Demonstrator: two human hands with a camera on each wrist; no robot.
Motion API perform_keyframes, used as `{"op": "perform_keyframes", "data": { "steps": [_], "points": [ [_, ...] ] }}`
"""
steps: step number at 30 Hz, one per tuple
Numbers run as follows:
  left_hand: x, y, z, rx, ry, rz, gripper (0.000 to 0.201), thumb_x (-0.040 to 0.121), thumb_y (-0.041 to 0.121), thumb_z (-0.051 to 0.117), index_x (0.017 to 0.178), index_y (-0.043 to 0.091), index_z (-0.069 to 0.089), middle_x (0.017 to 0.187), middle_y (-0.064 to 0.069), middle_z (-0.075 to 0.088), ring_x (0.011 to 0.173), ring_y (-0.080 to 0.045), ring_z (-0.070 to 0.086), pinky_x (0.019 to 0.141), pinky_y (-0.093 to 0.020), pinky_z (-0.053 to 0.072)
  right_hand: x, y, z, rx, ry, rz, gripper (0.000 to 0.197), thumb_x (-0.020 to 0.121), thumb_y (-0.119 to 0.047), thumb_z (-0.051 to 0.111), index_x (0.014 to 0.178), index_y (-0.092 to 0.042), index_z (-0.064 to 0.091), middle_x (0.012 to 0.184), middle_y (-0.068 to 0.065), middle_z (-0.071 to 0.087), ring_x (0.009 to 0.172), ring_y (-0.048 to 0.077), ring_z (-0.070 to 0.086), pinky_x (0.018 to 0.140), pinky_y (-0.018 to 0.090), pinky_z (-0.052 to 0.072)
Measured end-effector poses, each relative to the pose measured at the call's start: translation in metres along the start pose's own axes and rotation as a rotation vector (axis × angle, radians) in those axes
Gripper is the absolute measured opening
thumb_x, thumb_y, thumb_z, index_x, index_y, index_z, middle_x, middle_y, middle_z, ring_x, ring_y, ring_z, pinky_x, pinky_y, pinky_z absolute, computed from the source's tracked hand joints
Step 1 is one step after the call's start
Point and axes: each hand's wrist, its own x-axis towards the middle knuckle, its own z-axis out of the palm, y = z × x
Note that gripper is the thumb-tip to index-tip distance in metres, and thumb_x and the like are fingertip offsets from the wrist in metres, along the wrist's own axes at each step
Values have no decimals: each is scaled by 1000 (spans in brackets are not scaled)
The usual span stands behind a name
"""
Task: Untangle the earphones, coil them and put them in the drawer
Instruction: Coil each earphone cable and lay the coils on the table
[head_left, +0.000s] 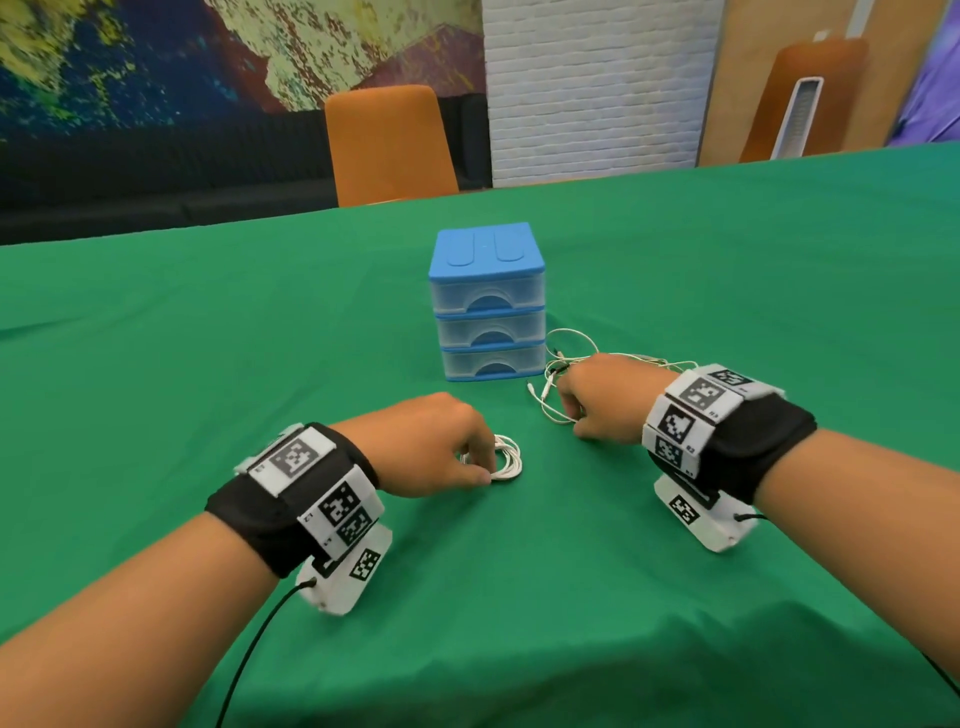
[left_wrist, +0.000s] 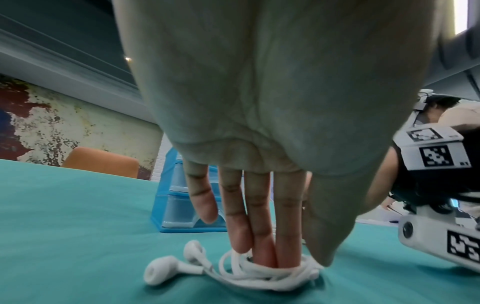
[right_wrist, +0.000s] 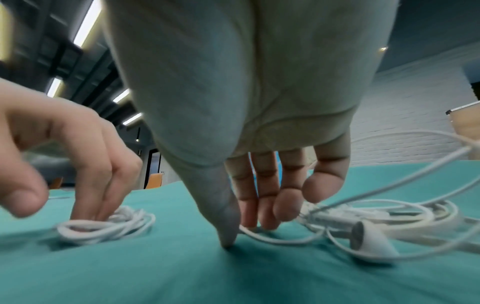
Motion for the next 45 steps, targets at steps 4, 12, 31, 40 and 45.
{"op": "perform_keyframes", "data": {
  "steps": [4, 12, 31, 40, 45],
  "points": [
    [1, -1, -9, -79, 64, -23, 17, 94, 34, 65, 106, 26, 75, 99, 9, 72, 94, -9, 63, 87, -30, 50, 1, -3, -4, -26, 5, -46, 14, 90, -12, 54, 80, -23, 56, 87, 0, 60, 85, 26, 59, 67, 29, 41],
    [13, 0, -28, -200, 371, -55, 13, 94, 28, 66, 103, 22, 73, 93, 10, 71, 79, 3, 60, 70, -15, 42, -19, 2, -72, 405, 301, -73, 12, 93, -14, 58, 83, -21, 60, 80, -4, 72, 74, 20, 64, 67, 35, 51],
    [36, 44, -45, -654, 298, 9, 31, 106, 24, 49, 85, 14, 69, 86, 5, 72, 70, -11, 61, 63, -24, 45, -66, 36, -187, 1117, 973, -175, 26, 104, -16, 37, 94, -22, 60, 99, -8, 66, 88, 0, 63, 88, 18, 53],
    [11, 39, -79, -734, 786, 88, 44, 109, 22, 38, 79, -6, 52, 62, -15, 53, 55, -23, 60, 63, -36, 49, -49, 46, -117, 363, 296, 225, 16, 95, -18, 64, 107, -27, 66, 119, 6, 67, 104, 24, 63, 91, 35, 49],
    [19, 49, -97, -576, 745, 117, 39, 106, 31, 45, 76, 13, 61, 55, 6, 35, 49, -14, 37, 50, -36, 44, -63, 6, -116, 850, 406, -147, 62, 83, 14, 53, 131, -26, 58, 124, 4, 62, 85, 16, 61, 74, 39, 51]
  ]
}}
